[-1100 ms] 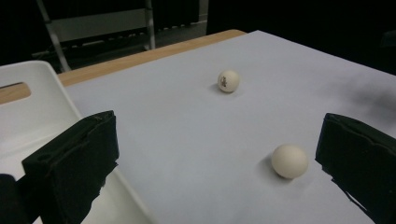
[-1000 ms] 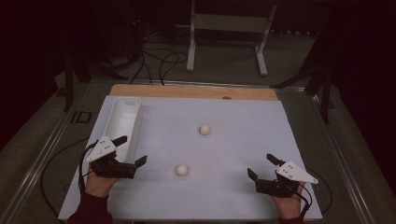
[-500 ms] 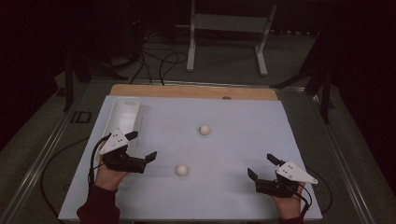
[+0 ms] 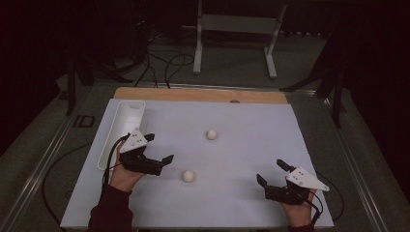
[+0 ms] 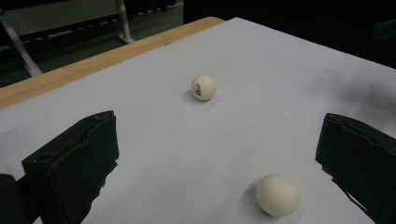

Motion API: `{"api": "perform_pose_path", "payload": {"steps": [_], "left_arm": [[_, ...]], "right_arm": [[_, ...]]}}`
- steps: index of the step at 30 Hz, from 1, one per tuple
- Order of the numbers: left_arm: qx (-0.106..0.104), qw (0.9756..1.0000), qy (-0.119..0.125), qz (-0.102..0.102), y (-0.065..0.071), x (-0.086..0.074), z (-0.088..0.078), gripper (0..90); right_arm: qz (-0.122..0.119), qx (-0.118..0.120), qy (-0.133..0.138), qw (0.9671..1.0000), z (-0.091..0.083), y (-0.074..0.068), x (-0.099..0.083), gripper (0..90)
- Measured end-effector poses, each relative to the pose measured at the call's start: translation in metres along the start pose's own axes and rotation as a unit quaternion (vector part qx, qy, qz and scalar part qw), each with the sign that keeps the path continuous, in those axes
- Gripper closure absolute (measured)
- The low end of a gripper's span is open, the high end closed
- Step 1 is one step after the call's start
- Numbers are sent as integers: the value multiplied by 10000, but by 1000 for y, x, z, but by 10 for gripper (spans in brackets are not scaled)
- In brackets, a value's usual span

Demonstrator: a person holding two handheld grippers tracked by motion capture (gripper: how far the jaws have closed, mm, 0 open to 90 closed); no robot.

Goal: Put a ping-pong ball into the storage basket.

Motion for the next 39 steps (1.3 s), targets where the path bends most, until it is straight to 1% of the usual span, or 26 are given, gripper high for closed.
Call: {"api": "perform_pose_path", "payload": {"steps": [2, 3, 7, 9, 15, 24, 28, 39], "left_arm": [[-34, 10000, -32, -4, 1, 0, 4, 0], [-82, 10000, -51, -4, 2, 0, 7, 0], [-165, 9998, -107, 12, 4, -2, 12, 0], [-185, 9997, -158, 26, 4, -4, 15, 0], [-261, 9995, -174, 30, 7, -5, 20, 0], [-406, 9987, -307, 75, 13, -10, 34, 0], [-409, 9986, -327, 79, 15, -12, 40, 1], [-570, 9963, -635, 131, 21, -22, 54, 0]], "right_arm": [[13, 6, 0, 10000, 0, 0, 0, 96], [15, -4, -2, 10000, 0, 0, 0, 96], [14, -10, 1, 10000, 0, 0, 0, 95], [19, -12, -2, 10000, 0, 1, 0, 96], [9, -20, 4, 10000, 0, 1, 0, 95], [11, -36, 6, 10000, -1, 4, -1, 96], [-8, -27, 3, 10000, 0, 4, -1, 95], [-44, -22, -29, 10000, 0, 3, -1, 95]]}}
Point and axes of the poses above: each handheld gripper's, and its own axes: z roughly forward along the jaws, x roughly out of its top, y roughly to its right, the point moved 6 cm from there along z, roughly forward along the jaws, and after that the axes turned 8 degrees about -x, right-handed, at the moved point
